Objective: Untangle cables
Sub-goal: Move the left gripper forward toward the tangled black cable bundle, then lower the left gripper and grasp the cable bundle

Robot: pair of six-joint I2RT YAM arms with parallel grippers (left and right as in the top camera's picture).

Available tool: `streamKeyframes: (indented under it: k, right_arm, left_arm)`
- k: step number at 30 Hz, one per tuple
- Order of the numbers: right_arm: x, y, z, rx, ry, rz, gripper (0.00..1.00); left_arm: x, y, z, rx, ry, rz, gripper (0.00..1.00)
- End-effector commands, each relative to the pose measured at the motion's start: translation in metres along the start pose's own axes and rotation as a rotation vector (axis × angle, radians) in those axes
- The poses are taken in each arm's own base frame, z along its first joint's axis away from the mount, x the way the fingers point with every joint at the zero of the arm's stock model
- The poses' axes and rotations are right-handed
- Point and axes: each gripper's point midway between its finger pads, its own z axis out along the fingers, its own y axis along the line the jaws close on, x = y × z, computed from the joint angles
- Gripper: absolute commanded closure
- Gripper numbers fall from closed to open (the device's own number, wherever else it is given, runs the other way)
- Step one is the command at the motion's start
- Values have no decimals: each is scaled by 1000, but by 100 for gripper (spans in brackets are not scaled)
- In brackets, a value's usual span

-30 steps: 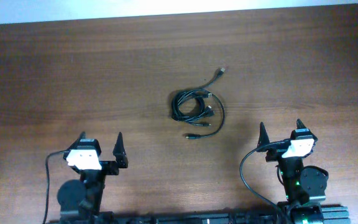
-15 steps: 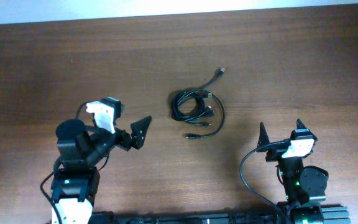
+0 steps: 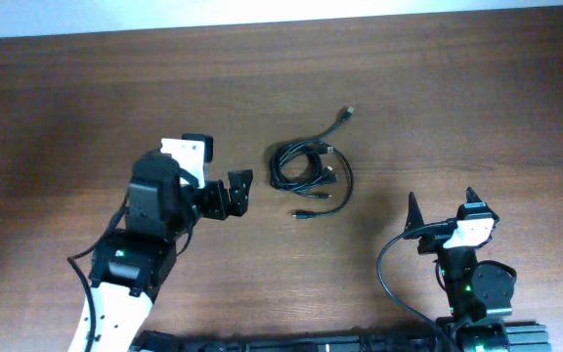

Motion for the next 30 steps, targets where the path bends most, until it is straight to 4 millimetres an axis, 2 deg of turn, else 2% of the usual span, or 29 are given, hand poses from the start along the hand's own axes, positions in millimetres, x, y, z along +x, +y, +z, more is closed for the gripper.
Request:
streamKeyframes:
  k: [1,3,6,8,10,17,21,23,25,28,29,30]
  right_arm:
    - [3,-1,0,7,3,7,1]
    - [3,-1,0,7,3,7,1]
    - [3,-1,0,7,3,7,1]
    - [3,-1,0,7,3,7,1]
    - [3,-1,0,7,3,7,1]
    - [3,-1,0,7,3,7,1]
    - [3,-1,0,7,3,7,1]
    - [3,-1,0,7,3,7,1]
    - [3,-1,0,7,3,7,1]
    - [3,-1,0,7,3,7,1]
    - [3,-1,0,7,3,7,1]
    - [3,-1,0,7,3,7,1]
  left_arm:
    - [-9,-1,8,-96,23,4,1]
    - [-2,-3,28,-120,141,1,2]
    - [4,9,54,-234,380,-13,1]
    - [4,8,68,-243,458,-22,1]
    - [7,3,82,-200,475,-35,1]
    - [2,2,91,-203,439,-89,1]
    - [17,10,110,-220,488,-100,1]
    - [27,9,128,-215,509,-91,2]
    - [32,-2,144,-192,503,-63,13]
    - [44,-14,181,-164,480,-19,16]
    - [47,-12,194,-163,470,-17,28]
    - [48,-11,200,-161,464,-16,31]
